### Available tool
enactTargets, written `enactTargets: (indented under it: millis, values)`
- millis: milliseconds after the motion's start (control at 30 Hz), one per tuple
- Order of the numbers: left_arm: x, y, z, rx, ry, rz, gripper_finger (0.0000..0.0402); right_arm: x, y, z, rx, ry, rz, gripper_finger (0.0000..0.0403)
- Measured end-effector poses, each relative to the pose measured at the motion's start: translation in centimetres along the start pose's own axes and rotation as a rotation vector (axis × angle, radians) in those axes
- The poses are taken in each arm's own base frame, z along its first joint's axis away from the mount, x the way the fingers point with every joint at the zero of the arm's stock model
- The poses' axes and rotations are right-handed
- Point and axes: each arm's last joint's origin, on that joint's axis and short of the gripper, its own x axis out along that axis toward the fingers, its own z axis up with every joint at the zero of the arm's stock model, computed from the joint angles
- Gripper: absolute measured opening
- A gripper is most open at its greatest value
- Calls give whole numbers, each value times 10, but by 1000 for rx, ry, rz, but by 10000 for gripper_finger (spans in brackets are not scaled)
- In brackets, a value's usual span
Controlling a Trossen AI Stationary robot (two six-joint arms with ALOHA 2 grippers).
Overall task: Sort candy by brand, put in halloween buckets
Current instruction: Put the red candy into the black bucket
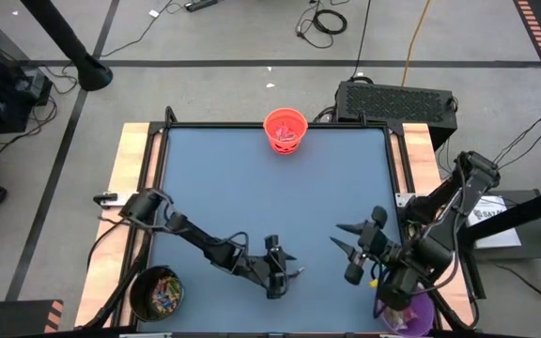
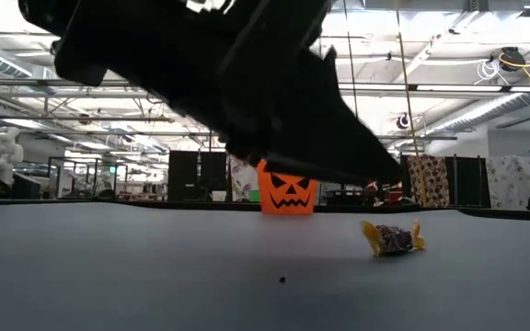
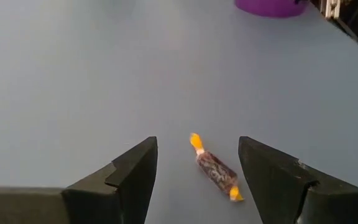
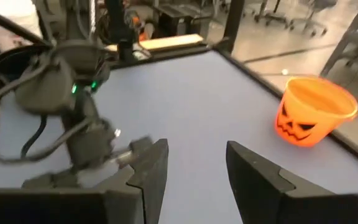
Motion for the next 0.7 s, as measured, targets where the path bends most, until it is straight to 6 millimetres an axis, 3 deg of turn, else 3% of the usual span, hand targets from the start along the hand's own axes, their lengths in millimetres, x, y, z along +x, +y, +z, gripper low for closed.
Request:
enactTargets:
  millis: [500,700]
  values:
    - [15,-4,-26,-1,70,-52,233,36,9,-3,-89,-15,-121,155]
    - [14,-1,-25,69,75,-6,225,47,14,-9,-114,-3,-152,155]
